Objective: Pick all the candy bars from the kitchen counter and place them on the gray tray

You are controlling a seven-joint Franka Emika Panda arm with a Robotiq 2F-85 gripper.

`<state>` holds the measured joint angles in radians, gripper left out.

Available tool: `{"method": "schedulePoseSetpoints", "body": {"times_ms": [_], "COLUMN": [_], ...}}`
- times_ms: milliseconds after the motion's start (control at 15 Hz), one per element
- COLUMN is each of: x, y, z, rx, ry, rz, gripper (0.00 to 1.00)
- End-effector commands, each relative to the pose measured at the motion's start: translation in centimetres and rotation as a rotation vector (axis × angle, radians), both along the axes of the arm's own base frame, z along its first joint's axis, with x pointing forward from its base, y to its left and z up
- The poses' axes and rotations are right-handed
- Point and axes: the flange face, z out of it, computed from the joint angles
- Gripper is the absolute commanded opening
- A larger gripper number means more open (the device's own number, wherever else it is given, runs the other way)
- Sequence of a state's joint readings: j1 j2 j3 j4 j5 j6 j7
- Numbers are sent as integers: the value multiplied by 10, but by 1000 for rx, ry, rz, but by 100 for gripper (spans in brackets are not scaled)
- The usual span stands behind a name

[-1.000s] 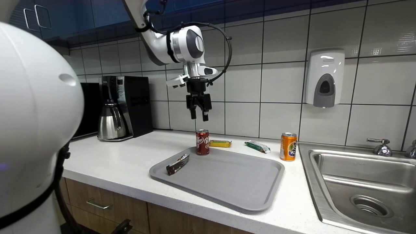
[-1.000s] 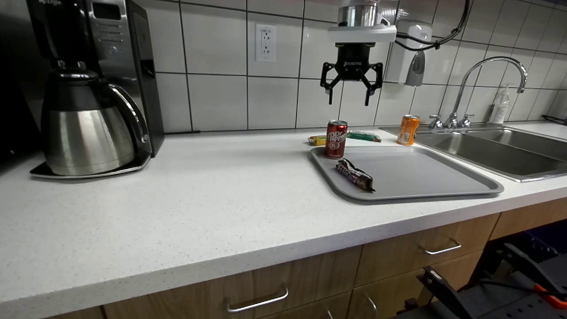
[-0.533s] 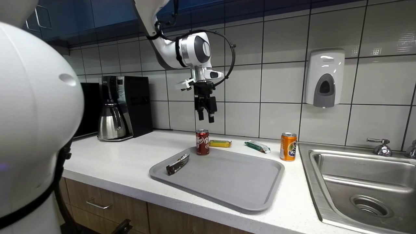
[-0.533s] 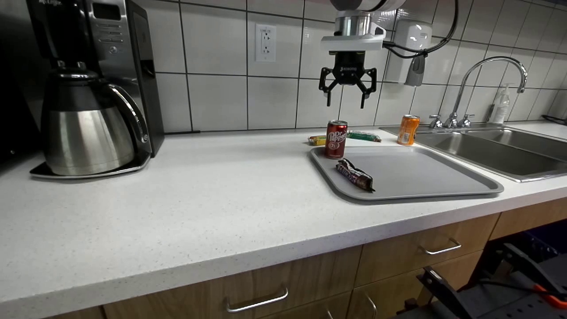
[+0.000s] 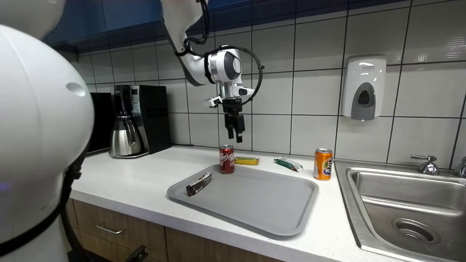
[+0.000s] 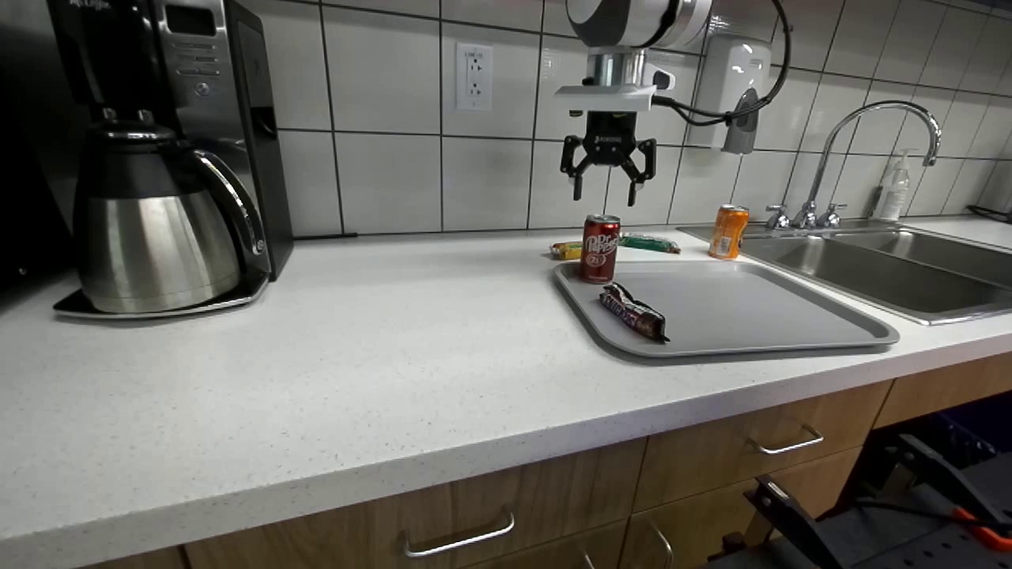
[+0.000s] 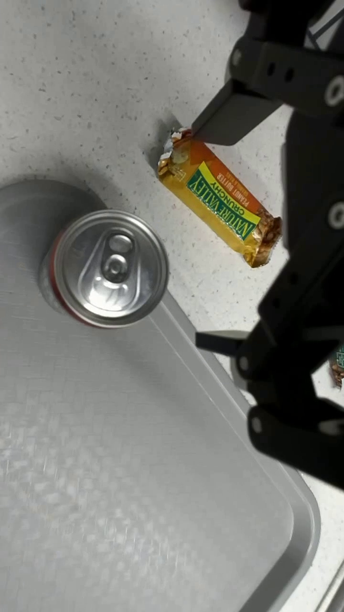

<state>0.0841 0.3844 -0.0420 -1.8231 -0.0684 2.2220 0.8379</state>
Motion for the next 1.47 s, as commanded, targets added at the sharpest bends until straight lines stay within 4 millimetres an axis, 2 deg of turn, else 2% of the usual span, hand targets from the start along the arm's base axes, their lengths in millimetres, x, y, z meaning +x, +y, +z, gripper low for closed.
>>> {"method": "schedulePoseSetpoints", "body": {"times_ms": [0,800,1400], "x": [22,65,81], "y": [3,-2,-5], "z": [-7,-53,-92], "rx": [10,21,29], "ry": [8,8,29], "rz": [-62,-169,-236], "gripper": [100,100,100]}}
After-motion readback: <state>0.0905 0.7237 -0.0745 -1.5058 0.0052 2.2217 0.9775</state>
